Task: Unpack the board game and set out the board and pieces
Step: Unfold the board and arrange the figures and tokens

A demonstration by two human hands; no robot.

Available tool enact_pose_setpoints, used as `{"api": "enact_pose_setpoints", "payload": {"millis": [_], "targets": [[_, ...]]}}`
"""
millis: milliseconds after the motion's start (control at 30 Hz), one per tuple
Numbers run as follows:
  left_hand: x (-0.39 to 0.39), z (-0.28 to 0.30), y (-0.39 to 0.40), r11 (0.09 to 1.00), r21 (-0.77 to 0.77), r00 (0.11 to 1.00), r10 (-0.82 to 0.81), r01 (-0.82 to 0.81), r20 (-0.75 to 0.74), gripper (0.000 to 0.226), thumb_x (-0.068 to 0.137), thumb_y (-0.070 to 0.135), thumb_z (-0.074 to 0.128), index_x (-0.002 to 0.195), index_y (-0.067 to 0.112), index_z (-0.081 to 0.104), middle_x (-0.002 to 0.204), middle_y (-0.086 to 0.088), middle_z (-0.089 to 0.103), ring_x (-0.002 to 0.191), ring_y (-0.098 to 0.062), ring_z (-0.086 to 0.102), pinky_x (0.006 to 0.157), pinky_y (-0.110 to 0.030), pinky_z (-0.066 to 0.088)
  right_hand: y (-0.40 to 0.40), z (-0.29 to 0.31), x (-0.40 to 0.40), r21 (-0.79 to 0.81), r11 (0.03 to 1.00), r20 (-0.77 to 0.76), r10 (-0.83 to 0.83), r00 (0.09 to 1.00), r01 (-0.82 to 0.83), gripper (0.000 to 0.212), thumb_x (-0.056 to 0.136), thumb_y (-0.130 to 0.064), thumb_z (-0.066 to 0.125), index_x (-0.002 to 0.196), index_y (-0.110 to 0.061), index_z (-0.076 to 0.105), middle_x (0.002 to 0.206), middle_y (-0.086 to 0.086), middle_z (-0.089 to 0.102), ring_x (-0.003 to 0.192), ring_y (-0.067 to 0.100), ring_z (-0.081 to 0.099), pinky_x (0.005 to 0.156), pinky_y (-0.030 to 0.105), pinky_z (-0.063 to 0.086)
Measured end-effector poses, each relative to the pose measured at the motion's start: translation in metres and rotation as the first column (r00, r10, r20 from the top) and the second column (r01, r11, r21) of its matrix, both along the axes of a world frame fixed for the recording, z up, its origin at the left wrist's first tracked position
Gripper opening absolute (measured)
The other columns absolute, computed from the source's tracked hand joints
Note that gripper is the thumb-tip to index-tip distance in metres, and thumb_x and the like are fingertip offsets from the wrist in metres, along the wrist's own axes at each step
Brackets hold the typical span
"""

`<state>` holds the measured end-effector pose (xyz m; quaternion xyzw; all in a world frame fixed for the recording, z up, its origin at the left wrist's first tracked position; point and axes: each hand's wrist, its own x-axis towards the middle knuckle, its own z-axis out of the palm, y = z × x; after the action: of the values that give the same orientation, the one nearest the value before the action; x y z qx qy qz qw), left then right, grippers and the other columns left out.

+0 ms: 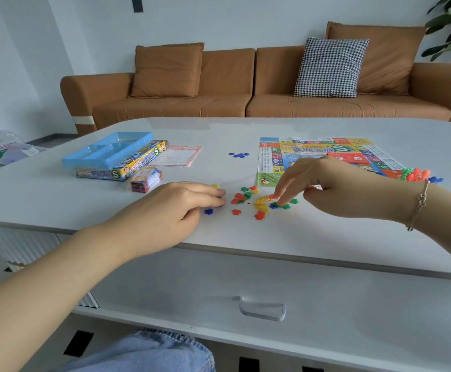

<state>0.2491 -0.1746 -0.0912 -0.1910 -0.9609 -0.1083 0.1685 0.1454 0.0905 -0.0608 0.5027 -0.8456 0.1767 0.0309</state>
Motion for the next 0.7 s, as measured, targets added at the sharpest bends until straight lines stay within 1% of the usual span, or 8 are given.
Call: {"api": "enact_pose_setpoints", "payload": {"millis": [67, 133, 233, 300, 433, 533, 633, 700], "targets": [[-0.0005, -0.0002, -0.0013, 1.0, 0.008, 1.0, -0.007, 0.007, 0.002, 0.058, 0.077, 0.008, 0.03, 0.122, 0.02, 0.065, 0.133, 0.015, 0.055, 0.122, 0.004, 0.044, 0.104, -0.009, 0.028, 0.0007, 0.0014, 0.0001, -0.003, 0.999, 0.017, -0.036, 0.999, 0.036, 0.052, 0.075, 0.014, 0.04, 0.093, -0.017, 0.077, 0.106, -0.013, 0.065, 0.101, 0.0, 0.056, 0.083, 0.003, 0.037], [-0.0005, 0.0, -0.002, 0.999, 0.032, 1.0, -0.014, 0.014, 0.006, 0.056, 0.077, 0.004, 0.032, 0.12, 0.018, 0.066, 0.13, 0.013, 0.057, 0.121, 0.005, 0.044, 0.102, -0.003, 0.027, 0.0004, 0.0011, 0.0009, -0.011, 0.999, 0.014, -0.052, 0.999, 0.052, 0.052, 0.076, 0.015, 0.04, 0.094, -0.017, 0.077, 0.105, -0.013, 0.065, 0.101, 0.002, 0.058, 0.085, 0.005, 0.039], [0.0001, 0.0004, -0.0032, 0.997, 0.073, 1.0, -0.018, 0.017, 0.01, 0.053, 0.081, -0.008, 0.039, 0.118, 0.016, 0.068, 0.127, 0.012, 0.06, 0.12, 0.006, 0.045, 0.101, -0.001, 0.026, -0.0006, 0.0003, 0.0021, -0.002, 0.998, 0.008, -0.061, 0.998, 0.061, 0.052, 0.078, 0.013, 0.04, 0.097, -0.019, 0.076, 0.108, -0.013, 0.066, 0.105, 0.006, 0.059, 0.096, 0.019, 0.042], [0.0, 0.0001, -0.0035, 0.997, 0.078, 1.0, -0.023, 0.023, 0.005, 0.054, 0.081, -0.013, 0.041, 0.117, 0.016, 0.068, 0.127, 0.011, 0.06, 0.119, 0.006, 0.046, 0.101, -0.001, 0.027, 0.0004, 0.0005, 0.0026, 0.003, 0.998, 0.018, -0.068, 0.998, 0.068, 0.052, 0.078, 0.012, 0.04, 0.098, -0.021, 0.075, 0.108, -0.014, 0.066, 0.105, 0.006, 0.059, 0.095, 0.023, 0.044], [-0.0005, -0.0006, -0.004, 0.996, 0.079, 0.999, -0.034, 0.034, -0.001, 0.052, 0.081, -0.009, 0.04, 0.116, 0.017, 0.068, 0.127, 0.012, 0.061, 0.118, 0.006, 0.047, 0.101, -0.002, 0.028, 0.0041, 0.0009, 0.0036, 0.038, 0.996, -0.028, -0.08, 0.996, 0.081, 0.046, 0.082, 0.005, 0.044, 0.103, -0.025, 0.073, 0.111, -0.013, 0.064, 0.106, 0.008, 0.058, 0.096, 0.029, 0.044], [-0.0004, -0.0005, -0.0035, 0.996, 0.087, 0.999, -0.036, 0.036, -0.005, 0.052, 0.082, -0.012, 0.041, 0.116, 0.016, 0.069, 0.126, 0.011, 0.061, 0.118, 0.005, 0.047, 0.1, -0.002, 0.028, 0.0062, -0.0001, 0.0022, 0.073, 0.993, -0.06, -0.084, 0.995, 0.088, 0.046, 0.084, 0.0, 0.045, 0.109, -0.03, 0.069, 0.108, -0.013, 0.062, 0.099, 0.008, 0.057, 0.092, 0.033, 0.046], [0.0003, -0.0002, -0.0033, 0.994, 0.1, 0.999, -0.032, 0.032, -0.001, 0.053, 0.082, -0.015, 0.042, 0.116, 0.016, 0.068, 0.126, 0.011, 0.061, 0.119, 0.006, 0.046, 0.1, 0.0, 0.027, 0.0072, -0.0024, 0.0008, 0.054, 0.998, -0.089, -0.035, 0.995, 0.039, 0.048, 0.083, 0.001, 0.046, 0.111, -0.032, 0.067, 0.107, -0.013, 0.062, 0.101, 0.008, 0.057, 0.092, 0.026, 0.045], [0.001, 0.0001, -0.0035, 0.994, 0.103, 0.999, -0.035, 0.034, 0.003, 0.054, 0.082, -0.016, 0.042, 0.116, 0.016, 0.069, 0.126, 0.011, 0.061, 0.118, 0.007, 0.046, 0.098, 0.001, 0.025, 0.0071, -0.0044, 0.0, 0.038, 0.999, -0.1, 0.014, 0.995, -0.01, 0.049, 0.08, 0.003, 0.047, 0.108, -0.03, 0.07, 0.111, -0.01, 0.063, 0.105, 0.005, 0.053, 0.091, 0.011, 0.038]]}}
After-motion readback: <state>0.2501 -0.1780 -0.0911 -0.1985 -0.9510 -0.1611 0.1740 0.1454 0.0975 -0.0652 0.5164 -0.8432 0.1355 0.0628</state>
